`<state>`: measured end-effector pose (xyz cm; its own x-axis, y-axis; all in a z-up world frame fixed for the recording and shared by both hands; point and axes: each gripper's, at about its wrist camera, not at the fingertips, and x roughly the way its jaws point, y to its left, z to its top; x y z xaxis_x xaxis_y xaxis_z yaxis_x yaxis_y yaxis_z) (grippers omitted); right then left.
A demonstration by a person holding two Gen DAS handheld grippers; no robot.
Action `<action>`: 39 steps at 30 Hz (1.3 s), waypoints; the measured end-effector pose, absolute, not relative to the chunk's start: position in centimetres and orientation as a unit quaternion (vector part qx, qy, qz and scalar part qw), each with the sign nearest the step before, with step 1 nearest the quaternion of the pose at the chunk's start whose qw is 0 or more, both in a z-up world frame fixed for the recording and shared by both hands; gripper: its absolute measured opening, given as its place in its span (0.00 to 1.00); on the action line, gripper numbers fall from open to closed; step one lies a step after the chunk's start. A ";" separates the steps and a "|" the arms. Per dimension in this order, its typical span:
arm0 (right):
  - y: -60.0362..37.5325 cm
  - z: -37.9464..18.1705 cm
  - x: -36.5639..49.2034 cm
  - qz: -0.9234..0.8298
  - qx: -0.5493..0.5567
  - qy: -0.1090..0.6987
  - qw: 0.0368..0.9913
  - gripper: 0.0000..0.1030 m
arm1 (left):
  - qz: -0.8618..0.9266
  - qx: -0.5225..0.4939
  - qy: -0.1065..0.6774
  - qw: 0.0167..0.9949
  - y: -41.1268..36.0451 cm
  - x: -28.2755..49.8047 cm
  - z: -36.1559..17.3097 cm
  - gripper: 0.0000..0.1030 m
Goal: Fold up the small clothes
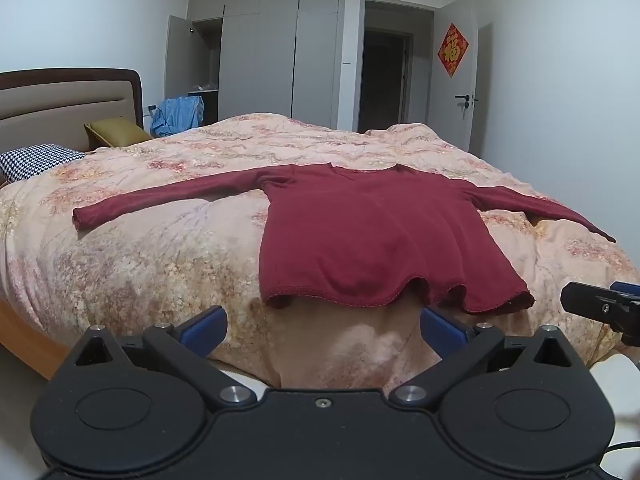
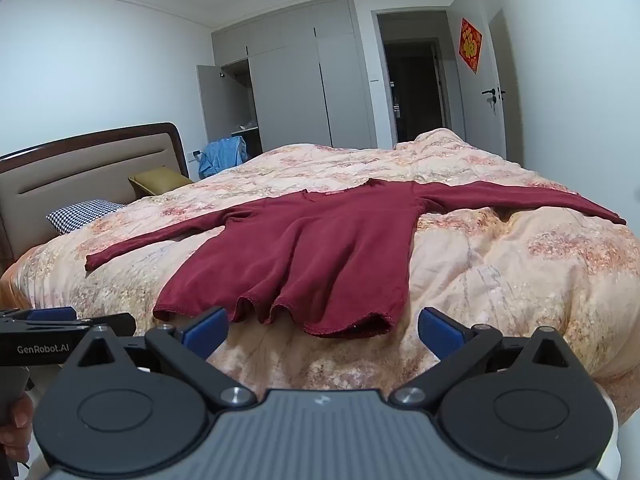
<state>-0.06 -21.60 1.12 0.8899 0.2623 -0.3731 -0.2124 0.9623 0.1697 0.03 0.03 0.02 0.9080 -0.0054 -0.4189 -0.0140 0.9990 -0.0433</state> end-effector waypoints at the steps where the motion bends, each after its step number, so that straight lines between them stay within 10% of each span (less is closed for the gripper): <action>1: -21.6 1.1 0.0 0.122 0.062 0.200 0.970 1.00 | 0.002 -0.022 0.214 0.977 0.0 0.0 0.0 0.99; 39: -22.2 0.8 0.2 0.118 0.076 0.206 0.968 1.00 | 0.007 -0.019 0.213 0.977 0.1 0.1 -0.2 0.99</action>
